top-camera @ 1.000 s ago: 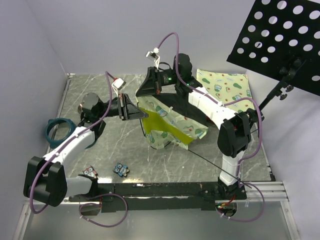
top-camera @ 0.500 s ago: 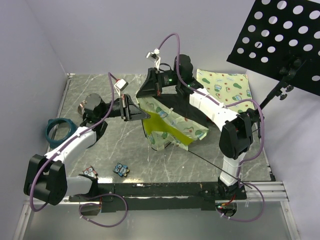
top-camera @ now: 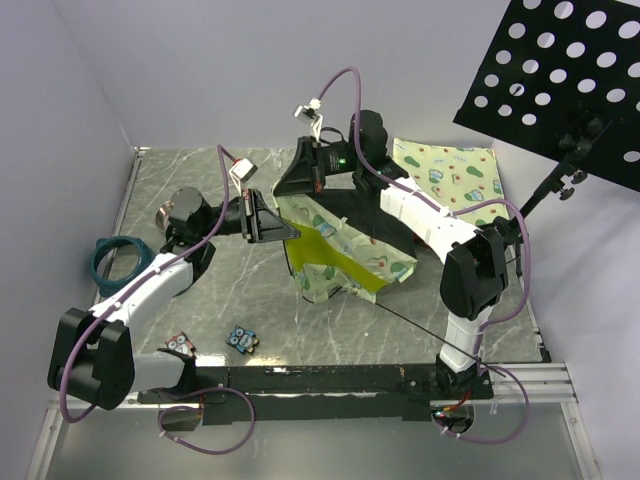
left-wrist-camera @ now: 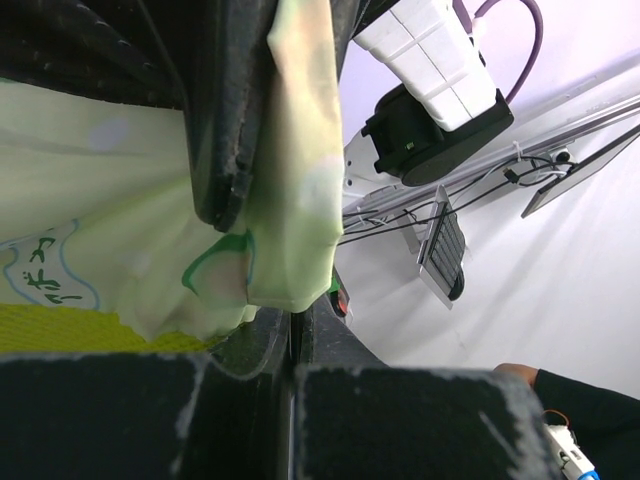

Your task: Set up the pet tent

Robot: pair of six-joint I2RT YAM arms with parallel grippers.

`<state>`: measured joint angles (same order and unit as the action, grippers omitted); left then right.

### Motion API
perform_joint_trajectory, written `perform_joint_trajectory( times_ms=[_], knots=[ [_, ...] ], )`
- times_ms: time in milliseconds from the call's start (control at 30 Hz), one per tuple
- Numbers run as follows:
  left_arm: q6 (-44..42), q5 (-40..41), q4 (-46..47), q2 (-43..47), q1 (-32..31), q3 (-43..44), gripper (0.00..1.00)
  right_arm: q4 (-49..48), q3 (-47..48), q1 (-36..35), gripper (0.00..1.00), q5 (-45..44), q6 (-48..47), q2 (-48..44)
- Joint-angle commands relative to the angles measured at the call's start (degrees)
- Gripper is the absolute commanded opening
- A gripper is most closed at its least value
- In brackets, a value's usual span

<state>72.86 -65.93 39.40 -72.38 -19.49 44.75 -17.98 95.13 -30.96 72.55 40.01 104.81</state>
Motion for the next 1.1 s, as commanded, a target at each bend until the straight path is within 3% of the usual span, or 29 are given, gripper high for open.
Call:
perform_joint_trajectory(
  times_ms=[0,533,1067],
  knots=[
    [4.31,-10.88,-15.49,-2.77,-3.37,-4.50,0.01,-15.59,2.87,1.60,0.00,-13.32,2.09,-8.05],
    [3.52,-10.97,-16.19,-3.03,-2.93,-3.71,0.01,-16.91,0.76,1.96,0.00,-10.69,2.53,-8.75],
    [0.88,-10.97,-18.74,-4.00,-2.66,-0.55,0.01,-17.62,-7.85,0.81,0.00,-7.60,2.27,-12.44]
  ],
)
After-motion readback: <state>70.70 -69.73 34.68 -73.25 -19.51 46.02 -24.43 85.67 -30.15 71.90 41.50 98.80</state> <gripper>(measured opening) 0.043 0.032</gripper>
